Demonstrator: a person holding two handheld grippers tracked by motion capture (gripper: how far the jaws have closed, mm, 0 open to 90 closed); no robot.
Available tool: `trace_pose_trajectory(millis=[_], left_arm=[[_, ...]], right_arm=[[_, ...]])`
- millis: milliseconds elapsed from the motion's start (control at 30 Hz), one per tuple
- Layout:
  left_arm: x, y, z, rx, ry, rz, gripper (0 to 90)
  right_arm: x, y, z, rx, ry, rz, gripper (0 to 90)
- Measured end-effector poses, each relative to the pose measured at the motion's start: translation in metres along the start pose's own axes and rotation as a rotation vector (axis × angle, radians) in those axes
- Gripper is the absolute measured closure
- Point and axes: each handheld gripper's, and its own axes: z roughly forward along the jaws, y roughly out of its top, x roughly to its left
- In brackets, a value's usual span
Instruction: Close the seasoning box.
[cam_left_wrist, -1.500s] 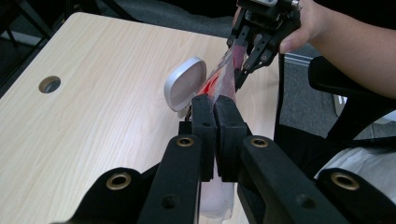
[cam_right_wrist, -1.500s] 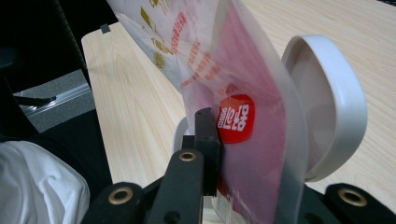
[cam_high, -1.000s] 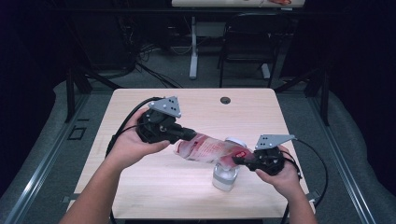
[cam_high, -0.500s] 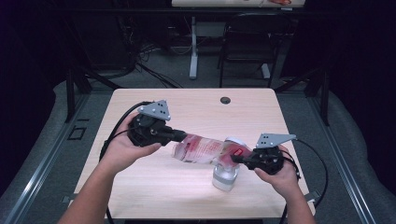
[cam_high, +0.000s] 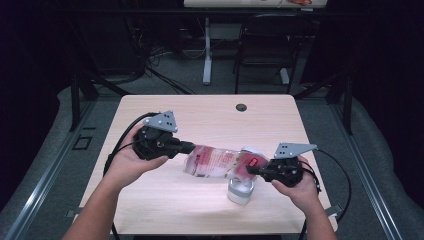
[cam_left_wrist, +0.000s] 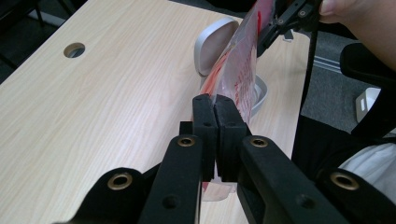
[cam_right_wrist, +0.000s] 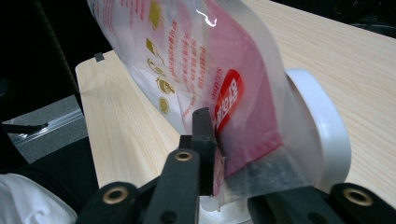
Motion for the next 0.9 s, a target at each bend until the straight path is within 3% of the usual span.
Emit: trace_pose_trajectory(millis=[367,900], left_arm=[[0.003,-0.012,0.000,-0.014,-0.006,-0.024,88.1],[0.006,-0.033,0.003,-0.031,-0.019,-0.052,87.5]], right_arm=[[0.003,0.001,0.001,-0.011,0.003,-0.015,89.0],[0.005,0.003,0.002,-0.059,0.014,0.010,89.5]])
